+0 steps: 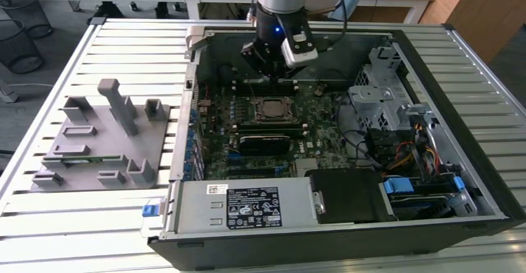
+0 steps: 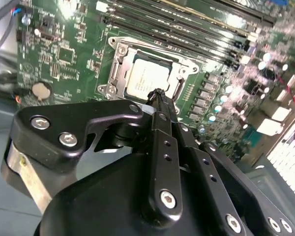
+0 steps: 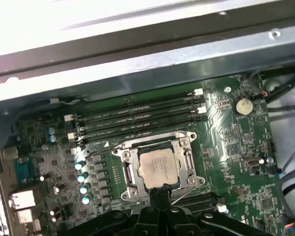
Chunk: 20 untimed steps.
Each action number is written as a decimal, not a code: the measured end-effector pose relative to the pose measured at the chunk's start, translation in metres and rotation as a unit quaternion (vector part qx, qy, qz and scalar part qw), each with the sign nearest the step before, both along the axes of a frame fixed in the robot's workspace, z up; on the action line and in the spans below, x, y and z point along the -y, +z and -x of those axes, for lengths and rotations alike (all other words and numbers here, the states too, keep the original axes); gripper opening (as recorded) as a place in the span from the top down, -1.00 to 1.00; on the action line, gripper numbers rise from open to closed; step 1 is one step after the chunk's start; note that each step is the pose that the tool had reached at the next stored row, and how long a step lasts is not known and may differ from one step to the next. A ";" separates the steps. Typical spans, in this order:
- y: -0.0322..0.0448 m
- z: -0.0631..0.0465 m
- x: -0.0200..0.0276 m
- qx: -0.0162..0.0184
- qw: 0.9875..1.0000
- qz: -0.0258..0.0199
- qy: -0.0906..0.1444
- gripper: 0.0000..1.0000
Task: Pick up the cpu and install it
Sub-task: 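Install the first cpu locking lever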
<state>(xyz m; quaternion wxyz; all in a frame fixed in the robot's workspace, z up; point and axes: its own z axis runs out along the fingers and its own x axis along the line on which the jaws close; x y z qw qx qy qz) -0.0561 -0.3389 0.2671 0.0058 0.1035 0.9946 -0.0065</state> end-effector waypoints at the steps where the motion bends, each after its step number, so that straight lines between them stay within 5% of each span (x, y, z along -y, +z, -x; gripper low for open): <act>1: 0.0000 0.000 0.0000 0.000 1.000 0.000 0.009 0.79; 5: -0.0001 0.000 0.0000 0.000 0.999 0.000 0.040 0.79; 20: -0.0012 0.028 -0.0003 0.000 0.999 0.000 0.052 0.79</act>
